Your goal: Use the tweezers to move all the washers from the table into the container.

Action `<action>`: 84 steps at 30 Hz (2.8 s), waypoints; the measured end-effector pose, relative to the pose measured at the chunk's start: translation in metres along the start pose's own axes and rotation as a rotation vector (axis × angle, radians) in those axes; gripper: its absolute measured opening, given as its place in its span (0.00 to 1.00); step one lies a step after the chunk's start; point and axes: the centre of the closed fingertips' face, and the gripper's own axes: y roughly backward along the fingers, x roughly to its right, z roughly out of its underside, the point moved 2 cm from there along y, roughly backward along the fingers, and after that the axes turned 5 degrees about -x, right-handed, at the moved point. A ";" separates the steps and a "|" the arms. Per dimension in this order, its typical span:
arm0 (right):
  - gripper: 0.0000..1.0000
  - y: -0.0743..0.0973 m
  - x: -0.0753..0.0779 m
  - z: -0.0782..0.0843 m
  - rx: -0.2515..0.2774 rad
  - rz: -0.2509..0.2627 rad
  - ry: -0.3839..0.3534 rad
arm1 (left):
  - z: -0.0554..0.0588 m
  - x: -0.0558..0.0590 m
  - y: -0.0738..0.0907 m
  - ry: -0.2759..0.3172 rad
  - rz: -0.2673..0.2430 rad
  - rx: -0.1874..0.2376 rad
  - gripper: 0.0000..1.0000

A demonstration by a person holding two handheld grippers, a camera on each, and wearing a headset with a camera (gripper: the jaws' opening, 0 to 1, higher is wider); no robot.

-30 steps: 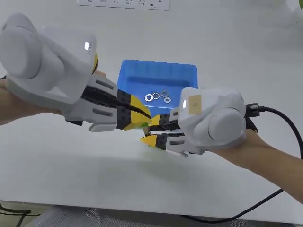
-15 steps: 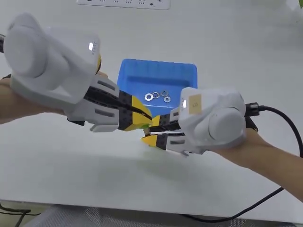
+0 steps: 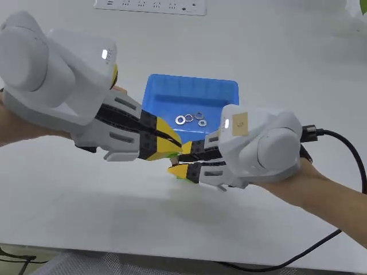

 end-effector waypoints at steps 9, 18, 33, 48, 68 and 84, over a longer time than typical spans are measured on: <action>0.10 0.009 0.002 -0.014 0.022 0.011 0.019 | -0.013 0.001 0.012 -0.013 -0.003 -0.004 0.06; 0.10 0.023 0.012 -0.029 0.037 0.047 0.057 | -0.030 -0.004 0.023 -0.037 -0.008 0.000 0.06; 0.10 0.046 0.041 -0.053 0.059 0.126 0.112 | -0.056 -0.022 0.037 -0.138 -0.042 0.000 0.06; 0.10 0.054 0.066 -0.051 0.060 0.178 0.099 | -0.068 -0.051 0.032 -0.172 -0.047 0.012 0.06; 0.10 0.026 0.092 -0.024 0.007 0.149 0.077 | -0.046 -0.080 0.008 -0.105 -0.032 -0.009 0.06; 0.10 0.003 0.099 -0.001 -0.020 0.111 0.027 | -0.020 -0.098 -0.010 -0.006 -0.011 -0.012 0.06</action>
